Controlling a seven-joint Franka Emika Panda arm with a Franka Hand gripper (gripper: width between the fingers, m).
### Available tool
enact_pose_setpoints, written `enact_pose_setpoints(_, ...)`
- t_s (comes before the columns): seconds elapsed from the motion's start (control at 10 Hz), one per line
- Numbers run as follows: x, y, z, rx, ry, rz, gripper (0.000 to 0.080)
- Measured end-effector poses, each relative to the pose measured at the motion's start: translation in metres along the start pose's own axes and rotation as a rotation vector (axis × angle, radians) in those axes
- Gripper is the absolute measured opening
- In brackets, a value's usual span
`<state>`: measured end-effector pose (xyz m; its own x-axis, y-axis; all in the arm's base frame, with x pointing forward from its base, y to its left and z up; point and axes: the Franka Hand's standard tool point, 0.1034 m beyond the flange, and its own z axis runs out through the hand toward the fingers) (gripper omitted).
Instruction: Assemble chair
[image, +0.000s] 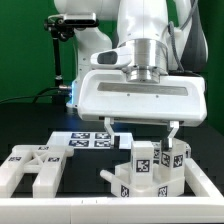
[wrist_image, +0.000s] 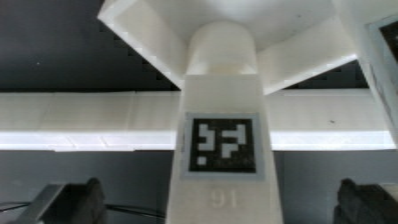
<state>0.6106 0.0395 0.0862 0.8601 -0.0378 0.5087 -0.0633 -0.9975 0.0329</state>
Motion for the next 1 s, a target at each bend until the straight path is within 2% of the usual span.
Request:
enact_pose_setpoints(0.1, 0.006, 0.004, -0.007, 0.019, -0.053, 0.024, 0.0649)
enact_pose_setpoints(0.2, 0.007, 0.0, -0.01, 0.049, -0.147, 0.048, 0.0649)
enact_pose_setpoints(0.3, 0.011, -0.004, -0.01, 0.067, -0.201, 0.058, 0.0649)
enact_pose_setpoints(0.5, 0.004, -0.013, -0.011, 0.104, -0.413, 0.088, 0.0649)
enact_pose_setpoints(0.6, 0.009, -0.015, -0.007, 0.1, -0.442, 0.083, 0.0649)
enact_pose_setpoints(0.7, 0.006, -0.015, -0.003, 0.101, -0.507, 0.078, 0.0649)
enact_pose_setpoints(0.8, 0.009, -0.012, 0.003, 0.098, -0.527, 0.08, 0.0649)
enact_pose_setpoints(1.0, 0.011, -0.005, 0.011, 0.082, -0.492, 0.073, 0.0649)
